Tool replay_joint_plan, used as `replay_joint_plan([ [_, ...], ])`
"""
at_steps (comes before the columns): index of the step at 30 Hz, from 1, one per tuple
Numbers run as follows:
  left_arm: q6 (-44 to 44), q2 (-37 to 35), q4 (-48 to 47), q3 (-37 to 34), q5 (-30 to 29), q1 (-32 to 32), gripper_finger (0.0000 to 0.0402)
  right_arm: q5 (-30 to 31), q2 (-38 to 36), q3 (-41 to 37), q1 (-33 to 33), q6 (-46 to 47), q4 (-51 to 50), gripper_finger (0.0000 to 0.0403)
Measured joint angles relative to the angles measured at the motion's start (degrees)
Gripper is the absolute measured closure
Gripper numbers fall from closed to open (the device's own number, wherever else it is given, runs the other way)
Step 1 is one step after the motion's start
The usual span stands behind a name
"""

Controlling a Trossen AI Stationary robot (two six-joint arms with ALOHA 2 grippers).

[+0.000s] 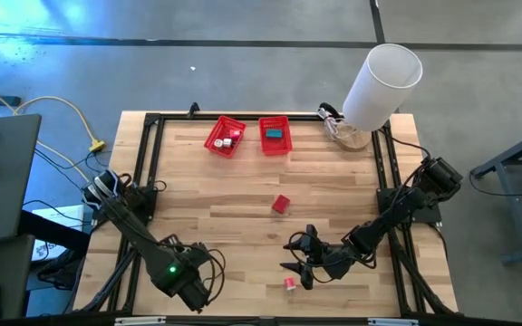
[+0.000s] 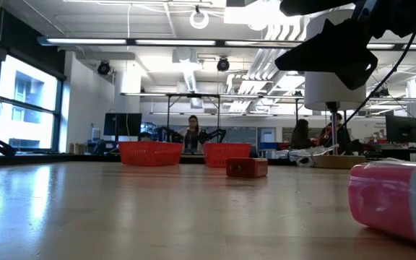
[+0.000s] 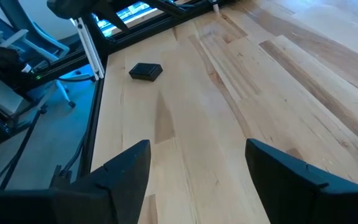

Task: Pick & Place Office items
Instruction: Put the black digital clock into the right red bin

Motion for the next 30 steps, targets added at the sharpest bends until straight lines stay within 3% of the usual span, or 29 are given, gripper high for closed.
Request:
replay_joint_plan([
  [16, -4.17, 0.48, 4.6, 0.0, -2.18, -3.26, 0.011, -1.23, 0.0, 0.0, 0.39, 0.19, 0.02, 0.0151],
  [21, -7.75, 1.66, 9.49, 0.0, 0.2, -3.33, 0.011, -1.44, 0.0, 0.0, 0.37, 0.2, 0.32, 0.0151],
  [30, -10.25, 3.54, 7.72, -0.05, 0.34, -2.72, 0.011, -2.33, 0.0, 0.0, 0.4, 0.09, 1.56, 0.0151],
])
